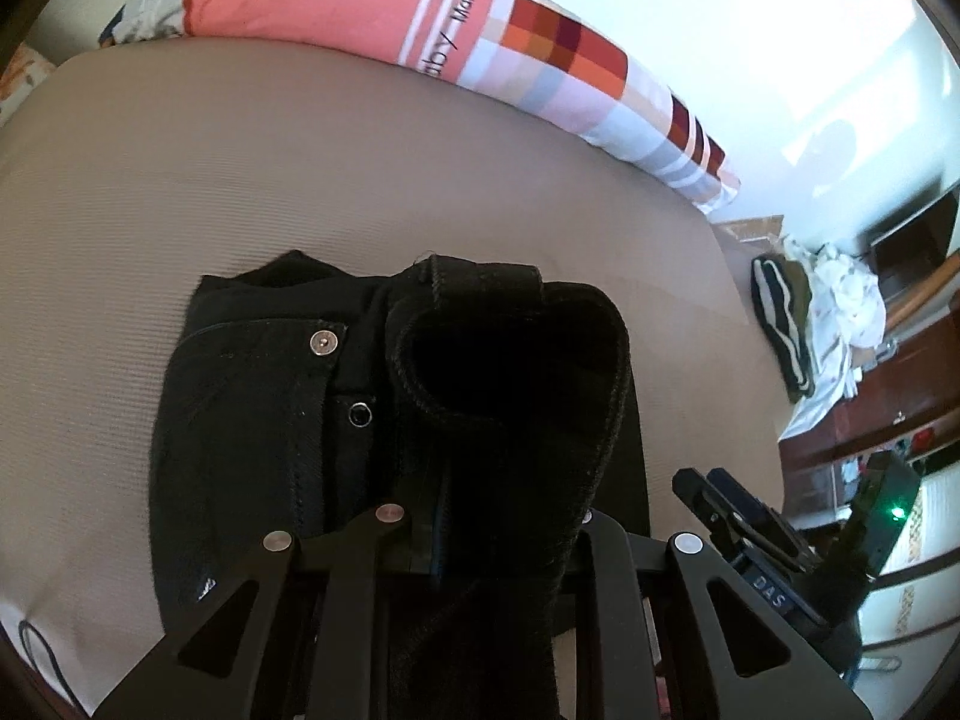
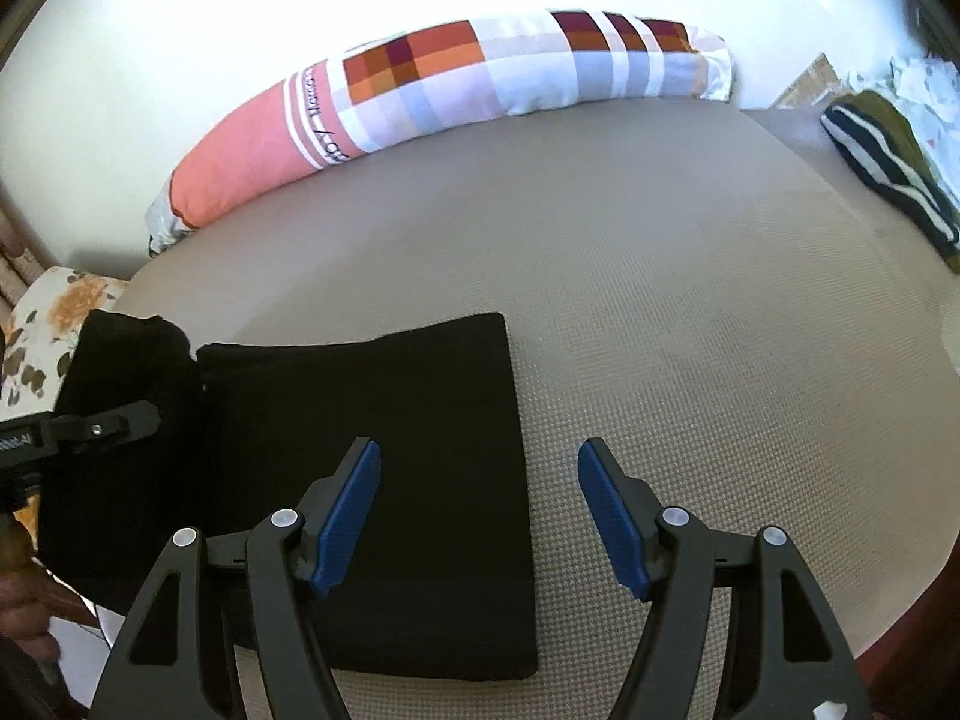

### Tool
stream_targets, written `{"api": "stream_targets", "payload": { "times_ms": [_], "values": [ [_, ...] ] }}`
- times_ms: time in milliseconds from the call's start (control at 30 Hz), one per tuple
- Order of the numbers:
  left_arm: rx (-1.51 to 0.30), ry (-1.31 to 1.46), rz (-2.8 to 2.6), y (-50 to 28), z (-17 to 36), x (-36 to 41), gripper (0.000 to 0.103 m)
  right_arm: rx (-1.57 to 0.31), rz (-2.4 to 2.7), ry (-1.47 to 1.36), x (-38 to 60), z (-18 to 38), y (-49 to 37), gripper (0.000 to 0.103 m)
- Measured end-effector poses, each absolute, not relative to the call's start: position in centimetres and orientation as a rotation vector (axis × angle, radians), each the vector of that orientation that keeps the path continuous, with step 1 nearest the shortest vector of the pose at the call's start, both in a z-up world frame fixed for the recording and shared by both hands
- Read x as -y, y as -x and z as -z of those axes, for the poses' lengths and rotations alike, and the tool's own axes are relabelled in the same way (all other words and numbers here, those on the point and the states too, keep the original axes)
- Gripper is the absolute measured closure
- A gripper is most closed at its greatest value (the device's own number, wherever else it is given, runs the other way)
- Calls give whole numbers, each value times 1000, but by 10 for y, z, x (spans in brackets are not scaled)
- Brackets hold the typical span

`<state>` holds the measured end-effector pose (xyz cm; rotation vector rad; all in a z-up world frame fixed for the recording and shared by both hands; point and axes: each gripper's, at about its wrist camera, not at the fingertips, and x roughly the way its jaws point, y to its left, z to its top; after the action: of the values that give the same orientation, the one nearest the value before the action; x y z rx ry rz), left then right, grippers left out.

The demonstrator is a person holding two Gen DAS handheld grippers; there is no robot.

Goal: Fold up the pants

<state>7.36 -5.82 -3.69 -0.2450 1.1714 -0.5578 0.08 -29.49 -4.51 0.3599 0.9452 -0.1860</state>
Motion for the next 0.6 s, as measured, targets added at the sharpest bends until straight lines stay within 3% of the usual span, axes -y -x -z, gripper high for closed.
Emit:
{"api": "stream_targets", "payload": {
  "times_ms": [400,467,533,600],
  "values": [
    [-1160,136,522,-69,57,85,77,-951,188,-378,300,46,-2,37],
    [-1146,106,524,-66,56,88,71,-950,188,-378,300,45,-2,37],
    [-1130,100,546,-62,53,89,51,-953,188,-379,300,44,-3,37],
    [-1112,121,591,-58,47,89,46,-957,187,-378,300,44,-3,37]
  ]
}}
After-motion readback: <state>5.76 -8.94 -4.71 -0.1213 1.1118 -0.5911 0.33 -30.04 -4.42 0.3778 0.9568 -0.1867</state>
